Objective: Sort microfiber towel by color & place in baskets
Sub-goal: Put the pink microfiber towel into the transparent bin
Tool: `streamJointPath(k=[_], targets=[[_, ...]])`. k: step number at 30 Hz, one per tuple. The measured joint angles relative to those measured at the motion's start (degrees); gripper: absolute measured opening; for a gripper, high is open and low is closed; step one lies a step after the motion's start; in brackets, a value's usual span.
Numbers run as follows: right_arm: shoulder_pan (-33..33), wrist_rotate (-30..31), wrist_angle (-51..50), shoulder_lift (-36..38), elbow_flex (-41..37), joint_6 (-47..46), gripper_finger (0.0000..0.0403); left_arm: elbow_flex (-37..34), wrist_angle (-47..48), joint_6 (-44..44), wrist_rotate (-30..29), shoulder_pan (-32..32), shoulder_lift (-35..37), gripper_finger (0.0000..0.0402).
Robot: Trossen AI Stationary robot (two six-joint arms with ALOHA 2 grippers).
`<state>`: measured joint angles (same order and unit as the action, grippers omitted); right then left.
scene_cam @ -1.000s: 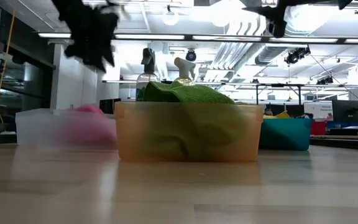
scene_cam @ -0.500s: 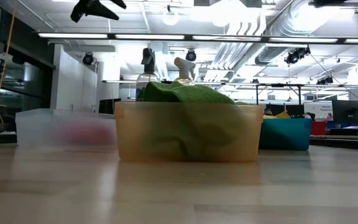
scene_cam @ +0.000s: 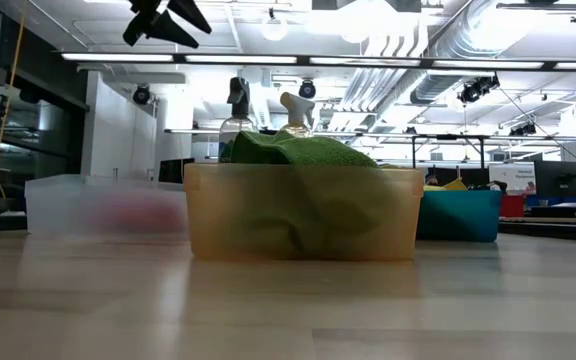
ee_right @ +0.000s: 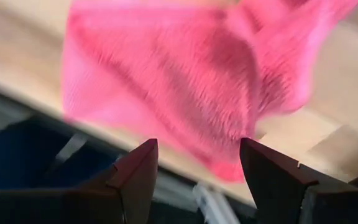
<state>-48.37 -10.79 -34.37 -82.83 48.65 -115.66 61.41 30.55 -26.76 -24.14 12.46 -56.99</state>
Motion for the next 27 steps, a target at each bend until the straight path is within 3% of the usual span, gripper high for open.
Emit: streamJointPath(k=[6,10,15,18,21,24,27], targets=[[1.91,4.78,-13.02,-7.66,8.24,1.32,0.0224,0.00,-0.44,1.96,0.04,1.94,-0.02,0.0174],[3.04,4.57,-12.10,-12.60,10.17,6.18,0.0224,0.00,-0.40,8.00,2.06,2.78,-0.02,0.0174],[3.79,4.31,-8.18,-17.15,10.18,9.87,0.0220,0.00,-0.39,9.29,3.15,3.05,-0.02,0.0174],[4.29,4.46,-7.99,-18.11,10.41,12.68,0.0164,-0.09,-0.27,11.62,3.72,3.07,0.60,0.0174],[4.80,8.66,-11.46,-16.90,12.26,15.53,0.0039,0.75,0.14,16.01,7.88,3.18,2.23,0.0174],[6.81,13.72,-19.89,-12.95,16.19,18.70,0.0024,2.85,-0.61,20.24,11.24,3.38,4.67,0.0174],[11.27,23.62,-26.97,-6.79,20.56,26.16,0.0007,4.35,-2.28,23.72,11.49,3.42,7.09,0.0174]])
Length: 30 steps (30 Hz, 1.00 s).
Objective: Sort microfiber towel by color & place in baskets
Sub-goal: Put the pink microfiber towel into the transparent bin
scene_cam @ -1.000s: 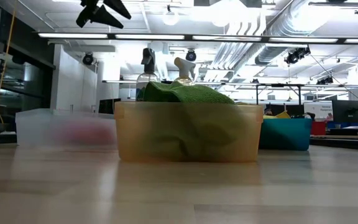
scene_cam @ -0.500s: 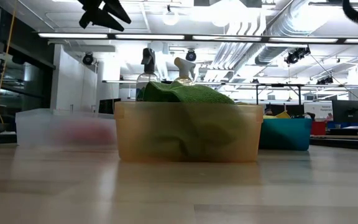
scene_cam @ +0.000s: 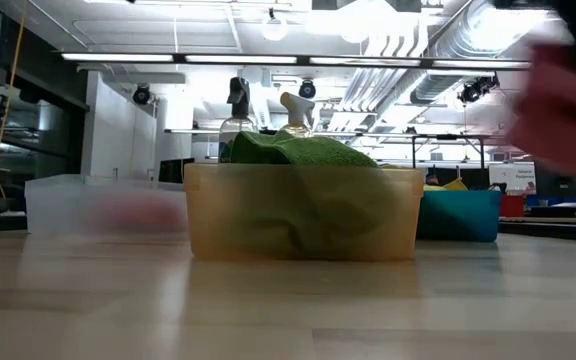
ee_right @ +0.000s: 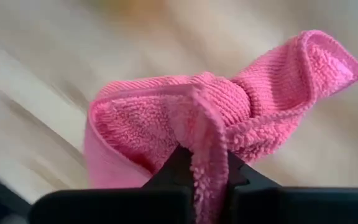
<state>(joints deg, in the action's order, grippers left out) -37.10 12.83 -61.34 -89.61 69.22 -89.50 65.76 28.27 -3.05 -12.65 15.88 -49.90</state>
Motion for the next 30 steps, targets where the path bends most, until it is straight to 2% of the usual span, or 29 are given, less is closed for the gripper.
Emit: streamJointPath(k=[3,6,9,13,15,17,25,30], targets=[[7.88,9.97,0.14,5.67,4.46,12.29,0.0005,0.08,-2.47,1.67,0.05,0.00,1.87,0.0174],[16.79,15.39,6.78,7.39,7.54,28.33,0.0004,0.08,-2.95,0.75,0.09,0.00,3.15,0.0174],[24.87,13.60,23.43,6.06,8.19,46.14,0.0003,0.08,-3.49,-3.34,0.85,0.00,3.83,0.0174],[31.86,4.49,50.62,-1.53,8.28,60.60,0.0002,0.06,-9.59,-7.90,7.11,0.02,4.94,0.0174],[33.95,1.67,60.15,-6.39,9.28,64.03,0.0001,0.08,-12.67,-8.28,9.25,-0.02,5.32,0.0174],[35.54,0.40,65.11,-11.22,12.15,66.73,0.0001,0.08,-14.94,-8.37,9.68,-0.04,5.55,0.0174],[37.99,-2.87,66.51,-27.71,28.13,73.88,0.0002,0.08,-18.31,-8.80,9.67,-0.07,5.54,0.0174],[38.04,-1.89,66.45,-35.83,36.52,73.56,0.0027,0.08,-18.24,-9.19,9.67,-0.07,5.39,0.0174]])
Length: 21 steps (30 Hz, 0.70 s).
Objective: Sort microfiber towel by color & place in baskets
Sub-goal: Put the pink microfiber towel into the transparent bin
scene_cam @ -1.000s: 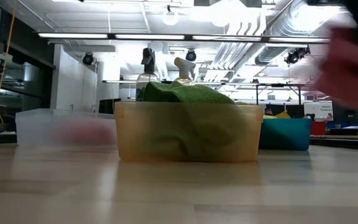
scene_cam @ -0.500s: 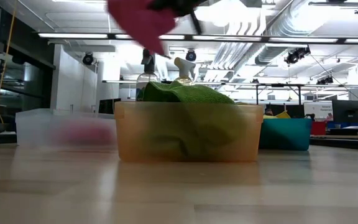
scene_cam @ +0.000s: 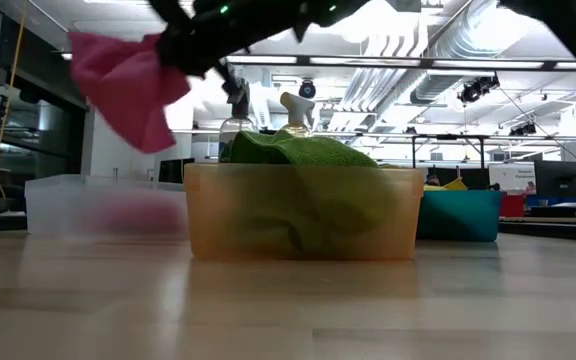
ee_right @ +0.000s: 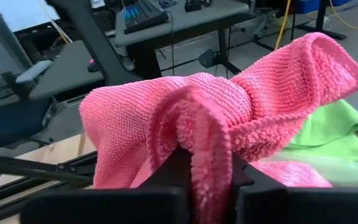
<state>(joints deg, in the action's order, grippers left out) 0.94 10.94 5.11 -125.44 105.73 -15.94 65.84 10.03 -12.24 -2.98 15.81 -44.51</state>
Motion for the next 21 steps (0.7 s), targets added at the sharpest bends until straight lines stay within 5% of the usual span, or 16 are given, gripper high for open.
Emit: streamJointPath(k=[6,14,21], targets=[[0.59,-0.50,-1.97,-7.32,8.62,-0.51,0.0125,0.00,-0.03,-1.67,-0.01,0.00,0.17,0.0174],[0.90,0.32,-20.53,-8.73,16.20,5.79,0.0302,0.00,0.08,-0.68,-0.15,0.02,0.39,0.0174],[1.48,-3.49,-36.43,-8.66,23.08,12.36,0.0336,0.00,0.37,2.80,-0.81,0.02,0.44,0.0174]])
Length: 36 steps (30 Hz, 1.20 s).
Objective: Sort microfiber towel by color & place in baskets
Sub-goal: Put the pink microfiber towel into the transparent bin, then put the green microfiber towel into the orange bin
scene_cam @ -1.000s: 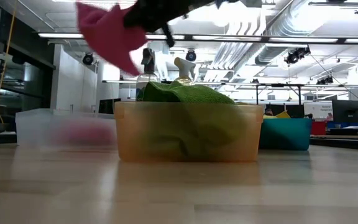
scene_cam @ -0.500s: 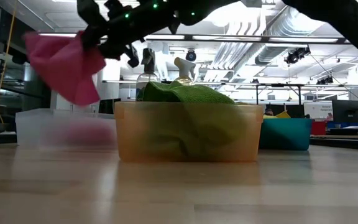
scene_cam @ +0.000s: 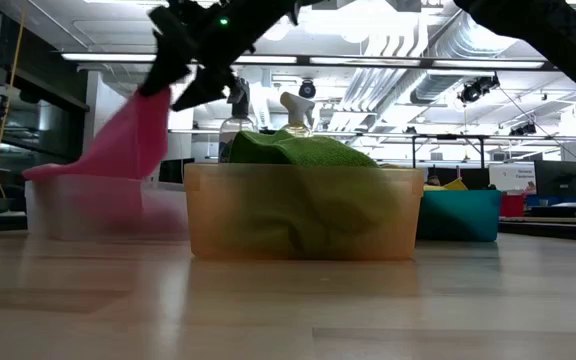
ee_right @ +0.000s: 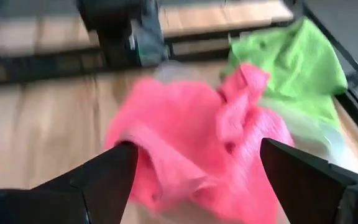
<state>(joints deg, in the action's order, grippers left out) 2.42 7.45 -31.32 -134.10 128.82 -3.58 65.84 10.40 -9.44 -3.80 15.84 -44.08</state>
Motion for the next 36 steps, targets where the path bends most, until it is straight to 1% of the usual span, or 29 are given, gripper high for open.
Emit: streamJointPath(k=[4,6,9,12,13,15,18,20,24,31,34,36], targets=[[0.02,1.58,-7.39,0.06,1.40,5.35,0.0336,0.00,1.57,1.15,-1.54,-0.02,0.05,0.0174],[0.39,3.56,-7.31,0.01,1.38,5.99,0.0335,0.00,2.46,1.67,-3.20,-0.02,0.01,0.0174],[1.55,8.81,-3.29,0.01,1.40,0.82,0.0331,0.00,3.53,2.59,-6.54,-0.02,-0.17,0.0174],[2.49,12.84,-2.70,0.34,1.40,-2.98,0.0324,0.00,4.80,2.63,-9.94,-0.02,-0.17,0.0174],[2.46,12.75,-2.38,0.45,1.40,-2.77,0.0322,0.00,5.18,2.66,-10.99,-0.02,-0.17,0.0174],[1.74,10.18,-2.21,1.07,1.40,-0.78,0.0319,-0.13,5.38,2.66,-12.91,-0.02,-0.17,0.0174],[0.62,6.21,-6.41,1.84,1.42,2.62,0.0318,-0.33,5.55,2.66,-15.30,0.00,-0.18,0.0174],[0.05,4.95,-12.76,2.46,1.27,5.40,0.0318,-0.33,5.90,2.66,-16.35,0.00,-0.35,0.0174],[-0.64,2.99,-23.13,3.61,1.22,8.41,0.0318,-0.35,7.36,2.65,-16.43,0.02,-0.95,0.0174],[-0.01,0.00,-37.43,4.81,1.16,8.62,0.0318,-0.42,13.41,1.43,-17.04,0.03,-3.26,0.0174],[0.32,-0.51,-39.47,6.58,0.26,8.58,0.0318,-0.44,17.81,0.83,-17.04,0.02,-4.44,0.0174],[0.29,-0.59,-39.07,9.33,-3.13,8.07,0.0318,-0.42,20.43,0.12,-17.12,0.08,-5.10,0.0174]])
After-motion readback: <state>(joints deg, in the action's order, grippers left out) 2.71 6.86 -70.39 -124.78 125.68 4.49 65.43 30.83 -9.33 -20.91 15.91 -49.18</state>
